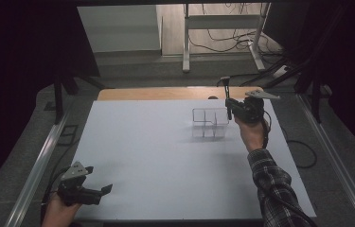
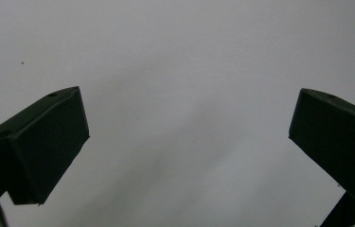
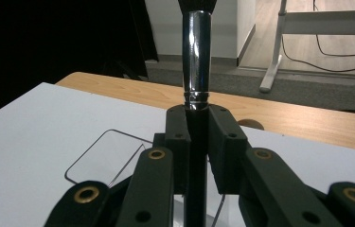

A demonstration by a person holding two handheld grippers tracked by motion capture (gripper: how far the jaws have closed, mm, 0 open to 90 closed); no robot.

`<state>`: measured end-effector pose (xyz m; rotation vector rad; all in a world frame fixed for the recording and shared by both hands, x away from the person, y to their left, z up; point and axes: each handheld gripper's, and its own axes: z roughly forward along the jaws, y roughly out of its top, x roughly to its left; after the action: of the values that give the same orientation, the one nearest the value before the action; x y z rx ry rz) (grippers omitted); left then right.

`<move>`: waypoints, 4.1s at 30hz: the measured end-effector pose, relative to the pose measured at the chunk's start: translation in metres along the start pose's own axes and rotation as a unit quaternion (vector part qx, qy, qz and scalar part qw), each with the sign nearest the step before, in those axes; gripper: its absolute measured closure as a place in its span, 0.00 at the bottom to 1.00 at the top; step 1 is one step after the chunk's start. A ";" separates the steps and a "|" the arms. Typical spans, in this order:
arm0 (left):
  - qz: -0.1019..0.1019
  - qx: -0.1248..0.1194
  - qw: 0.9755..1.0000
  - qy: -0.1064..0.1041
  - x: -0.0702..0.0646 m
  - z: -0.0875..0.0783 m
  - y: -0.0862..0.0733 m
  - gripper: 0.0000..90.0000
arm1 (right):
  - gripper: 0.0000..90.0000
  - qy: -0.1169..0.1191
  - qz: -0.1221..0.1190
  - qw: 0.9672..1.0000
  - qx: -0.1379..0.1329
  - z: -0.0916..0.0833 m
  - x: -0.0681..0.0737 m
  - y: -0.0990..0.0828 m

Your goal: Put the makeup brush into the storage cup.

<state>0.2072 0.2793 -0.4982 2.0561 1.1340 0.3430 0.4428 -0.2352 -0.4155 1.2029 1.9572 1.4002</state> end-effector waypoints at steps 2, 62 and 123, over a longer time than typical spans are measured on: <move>0.000 0.000 1.000 0.000 0.000 0.000 0.000 0.00 | 0.87 -0.001 0.000 1.000 -0.001 0.002 0.000 0.001; 0.004 0.004 1.000 -0.006 0.000 0.001 0.000 0.00 | 0.87 -0.009 -0.029 0.999 0.026 0.032 0.004 -0.028; 0.007 0.005 1.000 -0.008 -0.001 0.001 0.000 0.00 | 0.51 0.015 -0.044 0.996 0.079 0.027 0.014 -0.035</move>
<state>0.2076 0.2778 -0.4989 2.0734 1.1137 0.3271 0.4418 -0.2129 -0.4564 1.1553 2.1487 1.2460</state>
